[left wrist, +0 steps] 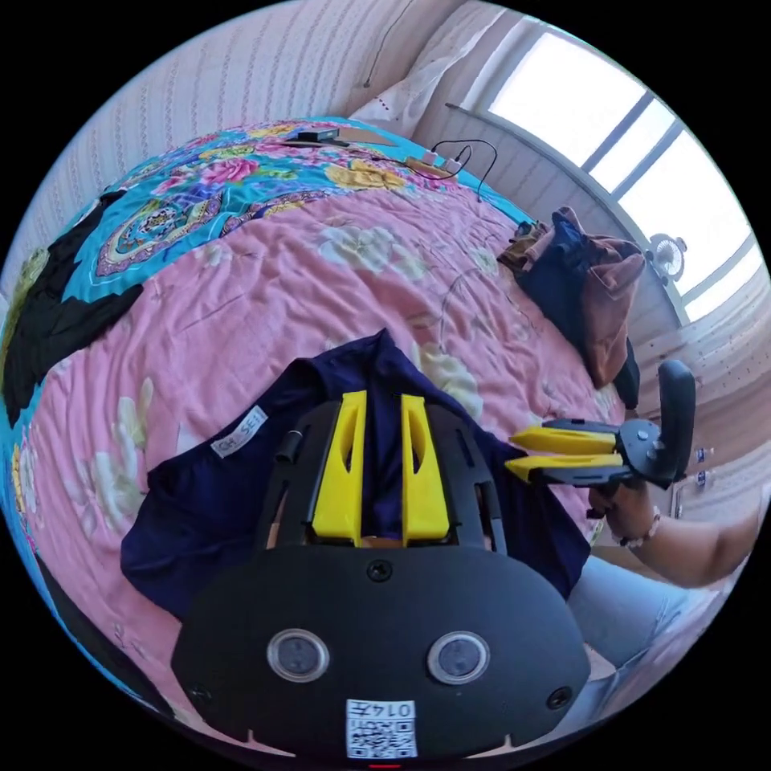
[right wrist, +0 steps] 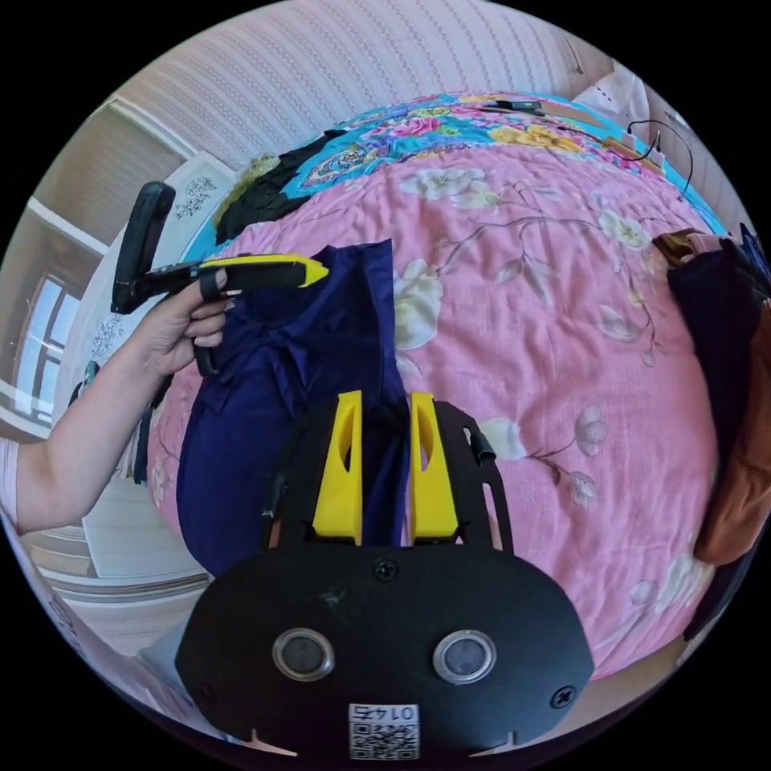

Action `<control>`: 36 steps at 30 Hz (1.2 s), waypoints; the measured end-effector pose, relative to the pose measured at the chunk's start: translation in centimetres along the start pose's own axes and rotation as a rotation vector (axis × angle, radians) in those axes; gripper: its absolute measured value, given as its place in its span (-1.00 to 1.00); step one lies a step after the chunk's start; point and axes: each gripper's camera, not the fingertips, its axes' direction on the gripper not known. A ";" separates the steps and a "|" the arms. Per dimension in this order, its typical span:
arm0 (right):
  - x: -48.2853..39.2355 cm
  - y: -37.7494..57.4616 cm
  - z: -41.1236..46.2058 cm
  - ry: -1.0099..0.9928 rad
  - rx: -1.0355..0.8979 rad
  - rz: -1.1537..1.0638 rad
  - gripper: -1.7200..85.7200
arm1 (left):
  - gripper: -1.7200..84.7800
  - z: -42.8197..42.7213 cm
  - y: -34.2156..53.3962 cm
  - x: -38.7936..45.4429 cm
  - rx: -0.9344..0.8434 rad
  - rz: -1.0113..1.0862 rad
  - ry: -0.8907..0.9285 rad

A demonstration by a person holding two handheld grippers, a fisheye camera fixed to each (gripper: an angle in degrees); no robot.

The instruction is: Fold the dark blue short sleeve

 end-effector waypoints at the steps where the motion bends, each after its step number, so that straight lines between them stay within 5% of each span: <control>1: -0.3 -0.5 0.6 0.026 -0.019 0.004 -0.78 | -0.79 0.9 -0.7 -0.1 -0.023 0.009 -0.001; 14: -2.4 -3.2 1.5 0.063 -0.040 -0.023 -0.92 | -0.98 2.5 -1.8 0.2 -0.172 0.152 -0.092; 26: -5.0 -4.6 2.2 0.181 -0.048 -0.067 -0.92 | -0.97 1.7 -1.7 -0.1 -0.122 0.208 -0.141; 36: -6.0 -5.1 2.2 0.218 -0.032 -0.073 -0.90 | -0.81 -9.6 4.1 -4.4 0.065 0.187 -0.158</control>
